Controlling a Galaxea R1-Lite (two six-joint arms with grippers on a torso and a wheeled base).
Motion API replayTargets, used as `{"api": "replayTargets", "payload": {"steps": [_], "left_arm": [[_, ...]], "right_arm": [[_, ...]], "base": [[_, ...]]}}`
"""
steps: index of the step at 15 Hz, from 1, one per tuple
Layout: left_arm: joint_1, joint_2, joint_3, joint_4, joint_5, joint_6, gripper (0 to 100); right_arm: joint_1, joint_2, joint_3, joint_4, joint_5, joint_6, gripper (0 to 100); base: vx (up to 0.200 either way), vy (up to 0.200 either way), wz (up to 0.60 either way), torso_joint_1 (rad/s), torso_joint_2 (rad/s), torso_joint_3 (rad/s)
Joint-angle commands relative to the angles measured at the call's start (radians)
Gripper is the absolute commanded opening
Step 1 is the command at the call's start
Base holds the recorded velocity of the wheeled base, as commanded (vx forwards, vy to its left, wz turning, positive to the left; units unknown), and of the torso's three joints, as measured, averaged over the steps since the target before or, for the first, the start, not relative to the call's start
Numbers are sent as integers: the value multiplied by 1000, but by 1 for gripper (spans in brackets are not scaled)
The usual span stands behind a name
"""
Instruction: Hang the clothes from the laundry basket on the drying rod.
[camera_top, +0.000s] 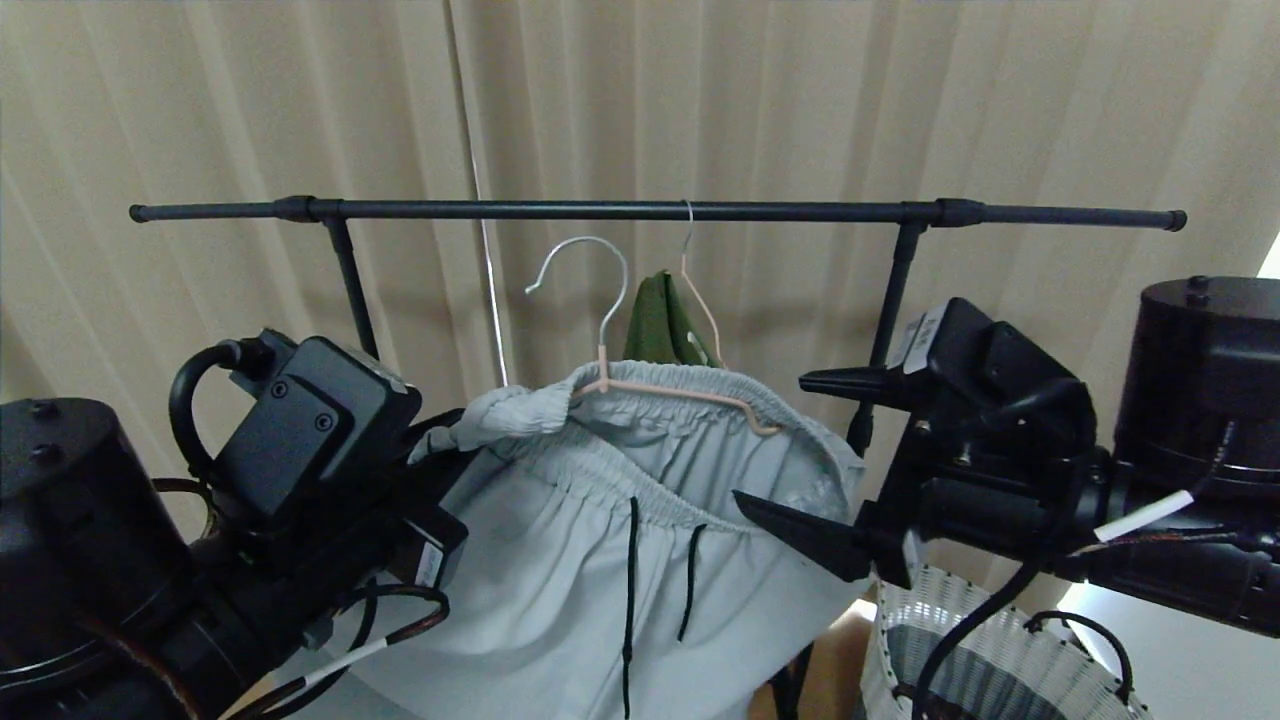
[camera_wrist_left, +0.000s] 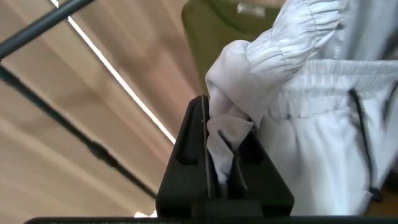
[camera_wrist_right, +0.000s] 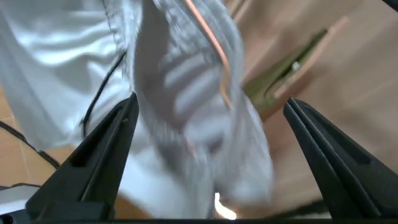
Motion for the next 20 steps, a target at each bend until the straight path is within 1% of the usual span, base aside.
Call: {"api": "replayTargets", "payload": {"steps": [1, 4, 7, 8, 17, 20], "left_arm": [[-24, 2, 0, -14, -30, -1, 0], [-27, -6, 9, -21, -76, 5, 0], [-46, -5, 21, -41, -79, 4, 0], [-52, -5, 23, -54, -80, 2, 0], [-50, -6, 50, -58, -91, 8, 0], [-46, -6, 50, -58, -91, -1, 0]], "right_arm": [[9, 84, -57, -1, -1, -3, 100], [8, 112, -107, 1, -1, -3, 100], [9, 112, -107, 1, -1, -3, 100], [9, 112, -104, 1, -1, -3, 0], [8, 93, -99, 2, -2, -3, 0], [8, 80, -80, 1, -4, -3, 0]], "base": [[0, 0, 0, 0, 0, 0], [0, 0, 0, 0, 0, 0], [0, 0, 0, 0, 0, 0], [0, 0, 0, 0, 0, 0], [0, 0, 0, 0, 0, 0], [0, 0, 0, 0, 0, 0]]}}
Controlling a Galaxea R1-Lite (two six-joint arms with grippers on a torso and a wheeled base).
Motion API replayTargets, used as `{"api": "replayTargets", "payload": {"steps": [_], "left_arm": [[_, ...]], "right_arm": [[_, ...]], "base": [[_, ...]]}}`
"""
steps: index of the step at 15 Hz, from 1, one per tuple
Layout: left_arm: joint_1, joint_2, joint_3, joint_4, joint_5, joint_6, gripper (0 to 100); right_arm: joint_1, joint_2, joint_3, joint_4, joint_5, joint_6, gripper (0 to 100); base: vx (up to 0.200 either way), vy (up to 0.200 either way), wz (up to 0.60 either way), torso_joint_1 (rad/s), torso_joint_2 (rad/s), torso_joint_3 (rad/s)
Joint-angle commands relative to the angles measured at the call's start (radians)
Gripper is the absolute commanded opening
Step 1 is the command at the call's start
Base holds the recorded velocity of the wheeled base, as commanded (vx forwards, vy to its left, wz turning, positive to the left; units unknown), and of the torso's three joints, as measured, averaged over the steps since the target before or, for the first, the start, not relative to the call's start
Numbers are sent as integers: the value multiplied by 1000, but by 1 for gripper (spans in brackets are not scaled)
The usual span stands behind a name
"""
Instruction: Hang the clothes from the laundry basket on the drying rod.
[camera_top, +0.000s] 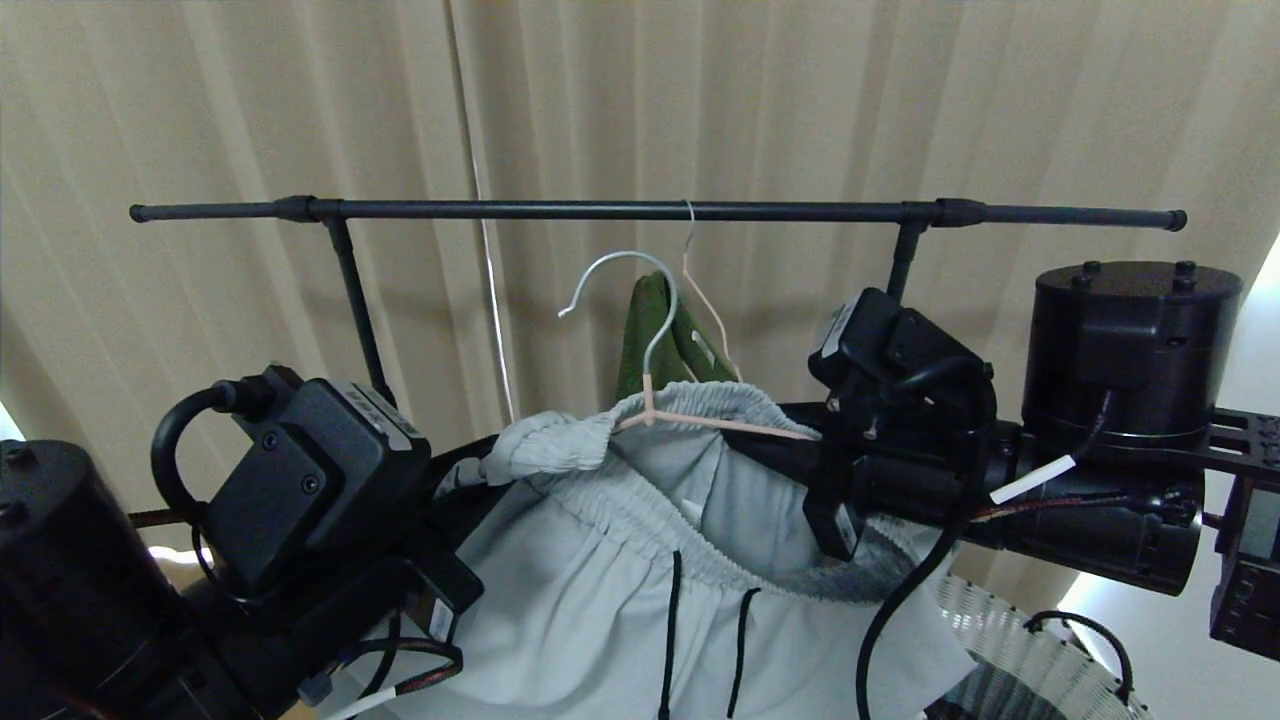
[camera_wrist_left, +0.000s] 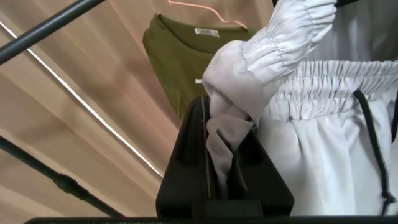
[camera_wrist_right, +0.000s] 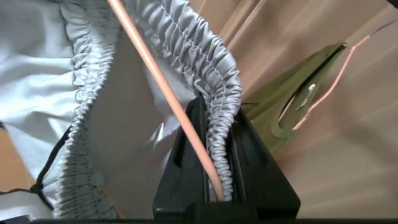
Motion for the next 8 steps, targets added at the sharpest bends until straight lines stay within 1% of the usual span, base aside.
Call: {"api": "replayTargets", "payload": {"steps": [1, 2, 4, 7, 8], "left_arm": [[1, -1, 1, 1, 3, -1, 0], [1, -1, 1, 1, 3, -1, 100], [1, -8, 3, 1, 3, -4, 100], [-3, -57, 10, 1, -3, -33, 100], [-3, -76, 29, 1, -4, -36, 100]], "right_arm": [[0, -17, 14, -1, -1, 0, 0], [0, -22, 17, -1, -1, 0, 0], [0, -51, 40, -1, 1, -13, 0], [-6, -73, 64, -3, 2, -86, 0], [-19, -77, 64, -9, 2, -91, 0]], "base": [[0, 0, 0, 0, 0, 0], [0, 0, 0, 0, 0, 0], [0, 0, 0, 0, 0, 0], [0, 0, 0, 0, 0, 0], [0, 0, 0, 0, 0, 0]]}}
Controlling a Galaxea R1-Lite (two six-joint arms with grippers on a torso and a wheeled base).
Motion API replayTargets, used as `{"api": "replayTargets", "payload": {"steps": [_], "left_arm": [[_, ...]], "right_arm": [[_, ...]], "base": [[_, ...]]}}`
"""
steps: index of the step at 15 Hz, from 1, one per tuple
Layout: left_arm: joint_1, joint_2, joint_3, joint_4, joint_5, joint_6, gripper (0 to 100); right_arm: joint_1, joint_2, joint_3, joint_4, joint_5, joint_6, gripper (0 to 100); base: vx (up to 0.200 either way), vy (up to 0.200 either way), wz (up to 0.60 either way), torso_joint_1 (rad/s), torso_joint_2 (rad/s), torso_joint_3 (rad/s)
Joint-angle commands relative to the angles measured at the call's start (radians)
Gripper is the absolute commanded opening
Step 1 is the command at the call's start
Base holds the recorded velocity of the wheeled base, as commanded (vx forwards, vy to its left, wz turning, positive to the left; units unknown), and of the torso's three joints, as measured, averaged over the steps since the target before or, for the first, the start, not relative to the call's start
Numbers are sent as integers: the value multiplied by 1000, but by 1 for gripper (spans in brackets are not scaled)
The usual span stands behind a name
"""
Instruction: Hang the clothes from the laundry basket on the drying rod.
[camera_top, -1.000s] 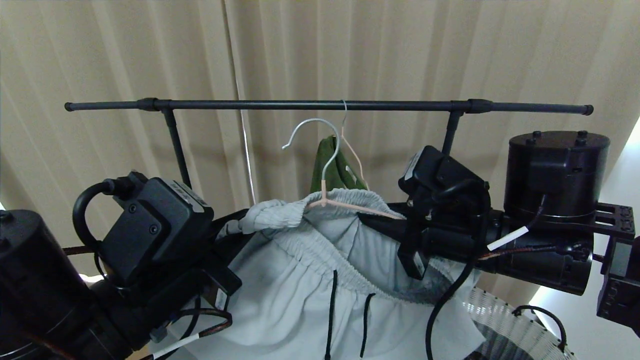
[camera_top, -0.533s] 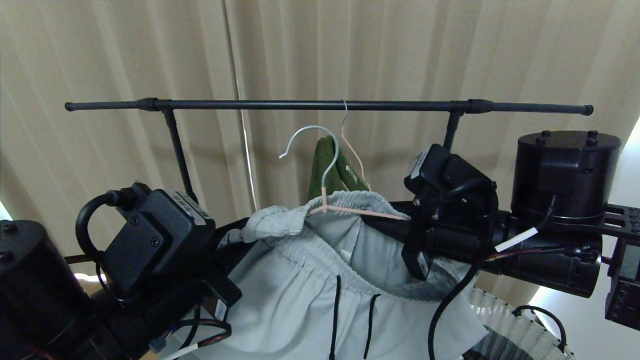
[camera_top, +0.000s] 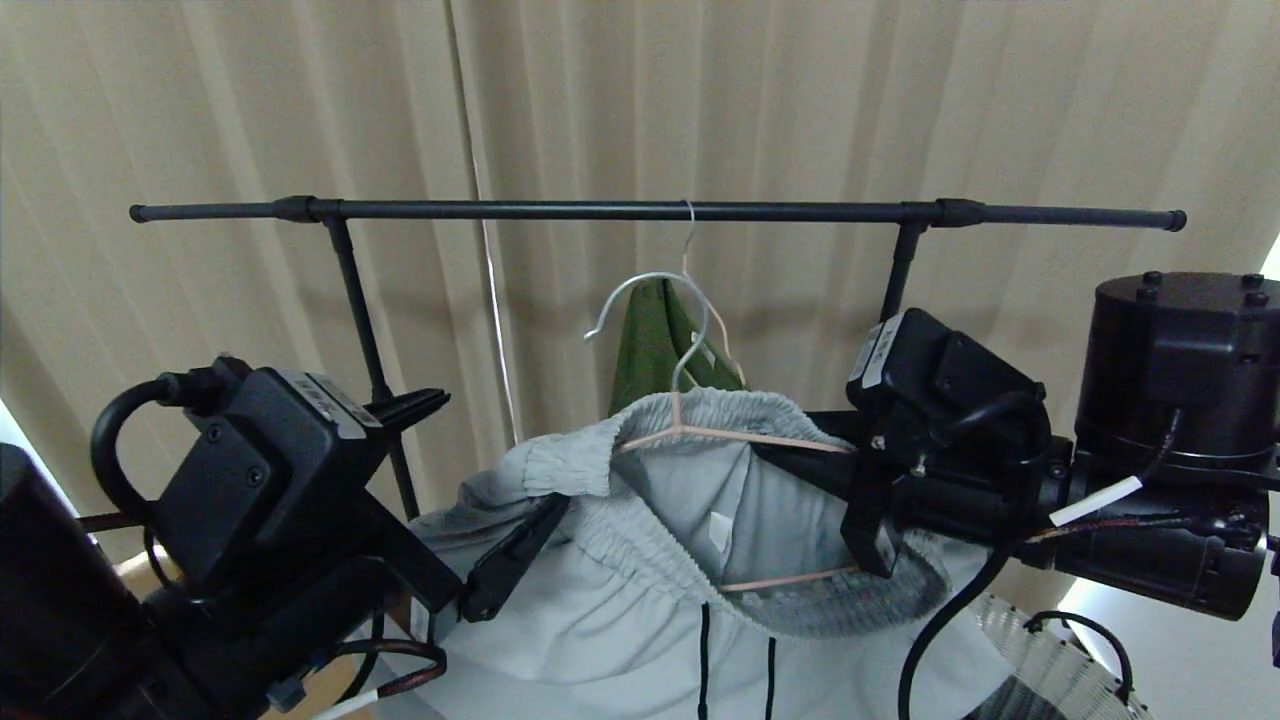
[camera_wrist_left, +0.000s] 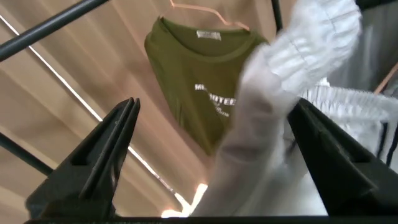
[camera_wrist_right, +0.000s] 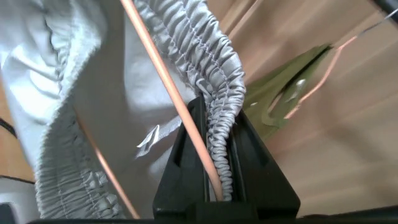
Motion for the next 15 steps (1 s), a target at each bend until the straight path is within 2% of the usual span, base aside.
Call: {"api": "replayTargets", "payload": {"steps": [1, 4, 7, 11, 12, 15], "left_arm": [[-1, -44, 23, 0, -2, -1, 100], [5, -144, 115, 0, -82, -7, 100], [22, -179, 138, 2, -83, -43, 100], [39, -207, 224, 3, -85, -61, 100], [102, -205, 276, 5, -86, -61, 100], [151, -158, 323, 6, -86, -75, 100]], "right_arm": [[-13, -18, 4, -7, 1, -2, 0], [-50, -40, 36, -54, 1, -32, 0], [-82, -81, 65, -82, 1, -91, 0], [-101, -120, 73, -82, 1, -91, 0], [-117, -149, 73, -82, 3, -90, 0], [-127, -187, 73, -82, 12, -87, 0]], "base": [[0, 0, 0, 0, 0, 0], [0, 0, 0, 0, 0, 0], [0, 0, 0, 0, 0, 0], [0, 0, 0, 0, 0, 0], [0, 0, 0, 0, 0, 0], [0, 0, 0, 0, 0, 0]]}}
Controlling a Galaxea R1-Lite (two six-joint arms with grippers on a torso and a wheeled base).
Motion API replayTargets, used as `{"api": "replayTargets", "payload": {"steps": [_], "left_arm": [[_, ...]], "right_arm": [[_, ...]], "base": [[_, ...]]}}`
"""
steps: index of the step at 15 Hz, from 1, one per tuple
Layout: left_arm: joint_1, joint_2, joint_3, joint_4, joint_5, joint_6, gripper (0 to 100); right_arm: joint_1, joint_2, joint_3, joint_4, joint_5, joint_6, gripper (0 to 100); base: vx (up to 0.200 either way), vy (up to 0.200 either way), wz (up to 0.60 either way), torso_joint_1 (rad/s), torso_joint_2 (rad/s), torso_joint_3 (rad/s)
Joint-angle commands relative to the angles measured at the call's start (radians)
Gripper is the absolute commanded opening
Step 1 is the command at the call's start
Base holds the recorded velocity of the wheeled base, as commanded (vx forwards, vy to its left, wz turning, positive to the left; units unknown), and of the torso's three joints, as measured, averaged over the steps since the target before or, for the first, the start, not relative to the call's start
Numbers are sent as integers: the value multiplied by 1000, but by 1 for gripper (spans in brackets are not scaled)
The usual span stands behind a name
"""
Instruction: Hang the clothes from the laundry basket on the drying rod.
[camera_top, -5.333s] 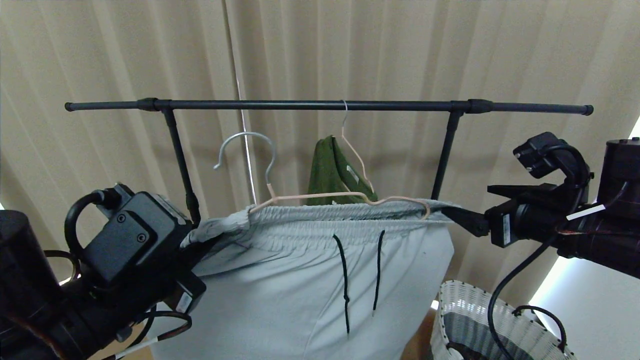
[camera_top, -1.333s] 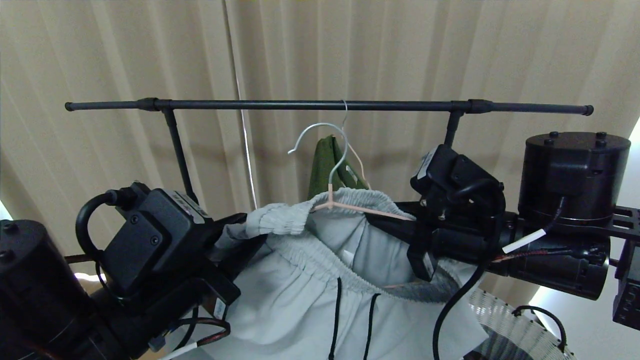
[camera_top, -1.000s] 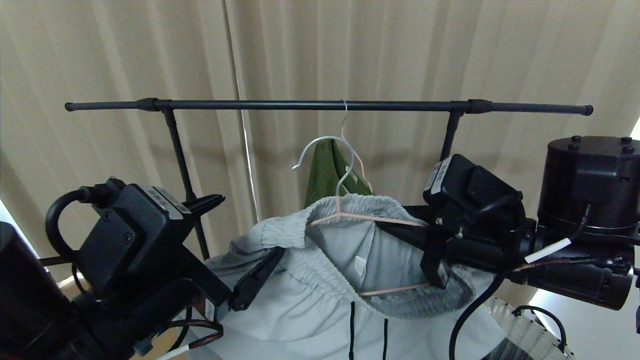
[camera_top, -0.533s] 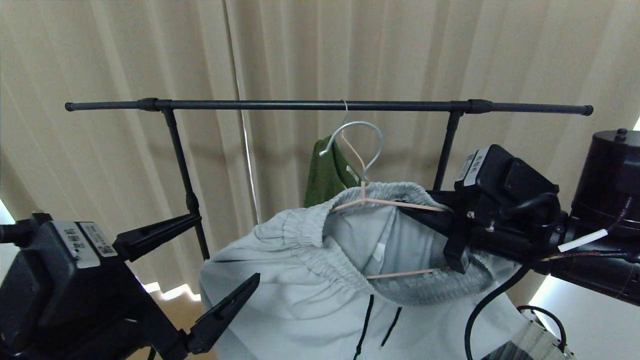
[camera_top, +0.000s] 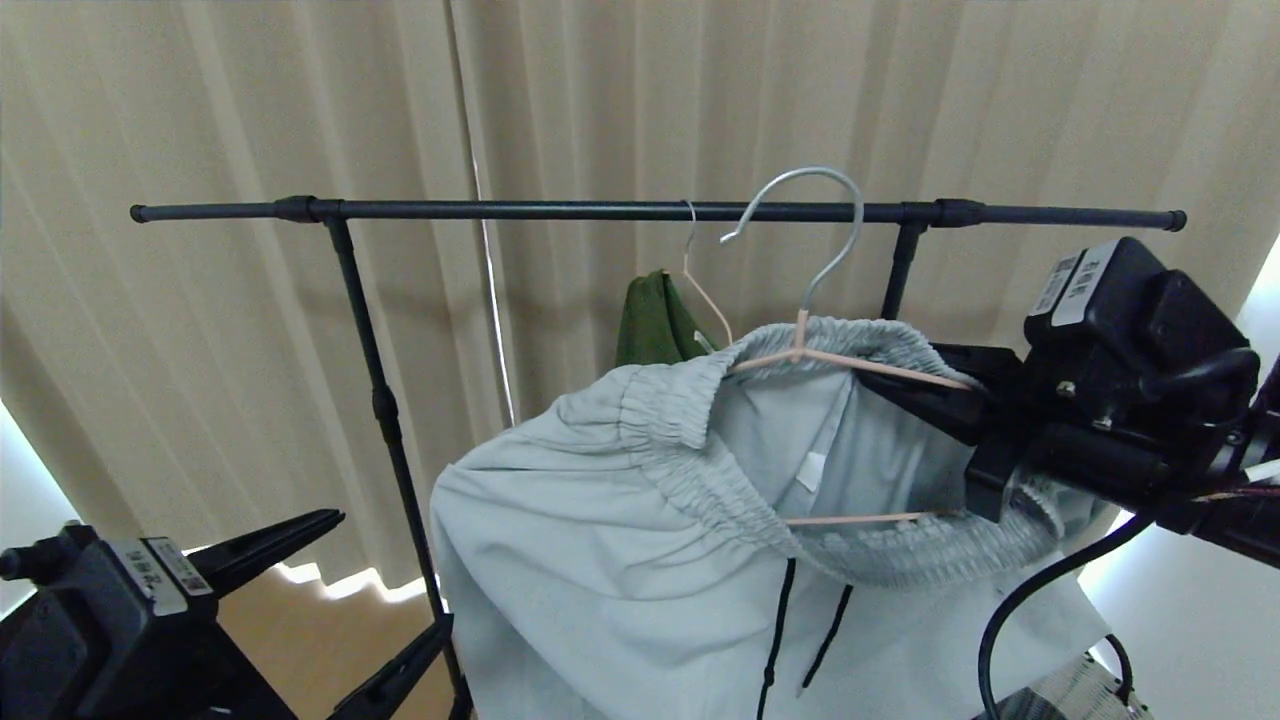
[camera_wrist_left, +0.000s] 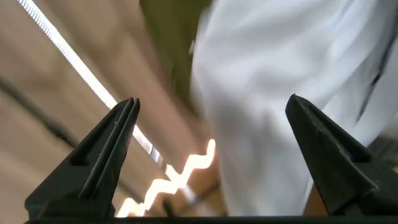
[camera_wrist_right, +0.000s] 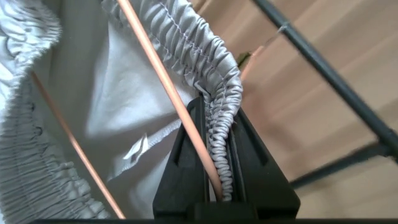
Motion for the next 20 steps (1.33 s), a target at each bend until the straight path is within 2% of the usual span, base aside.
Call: {"api": "replayTargets", "payload": {"steps": [1, 5, 8, 9, 12, 14, 17, 20], "left_arm": [[24, 56, 21, -3, 3, -9, 100], [25, 119, -2, -6, 4, -10, 100], [36, 134, -20, -4, 4, -7, 100], [38, 136, -23, -6, 4, -7, 0], [64, 136, -12, -4, 9, -7, 0], [194, 127, 17, -4, 9, 45, 0], [334, 75, 47, -4, 7, 121, 0], [354, 70, 47, -4, 6, 146, 0]], "right_arm": [[-2, -42, 0, 0, 4, 2, 0], [4, -56, 0, -2, 8, 7, 0], [5, -66, -1, -2, 42, 5, 0], [5, -71, 0, 0, 42, 7, 0], [1, -71, -1, -2, 39, 7, 0], [-25, -69, -6, -2, 30, 10, 0], [-131, -68, -14, 0, 28, 10, 0], [-163, -69, -12, 0, 31, 11, 0]], "base": [[0, 0, 0, 0, 0, 0], [0, 0, 0, 0, 0, 0], [0, 0, 0, 0, 0, 0], [0, 0, 0, 0, 0, 0], [0, 0, 0, 0, 0, 0], [0, 0, 0, 0, 0, 0], [0, 0, 0, 0, 0, 0], [0, 0, 0, 0, 0, 0]]}}
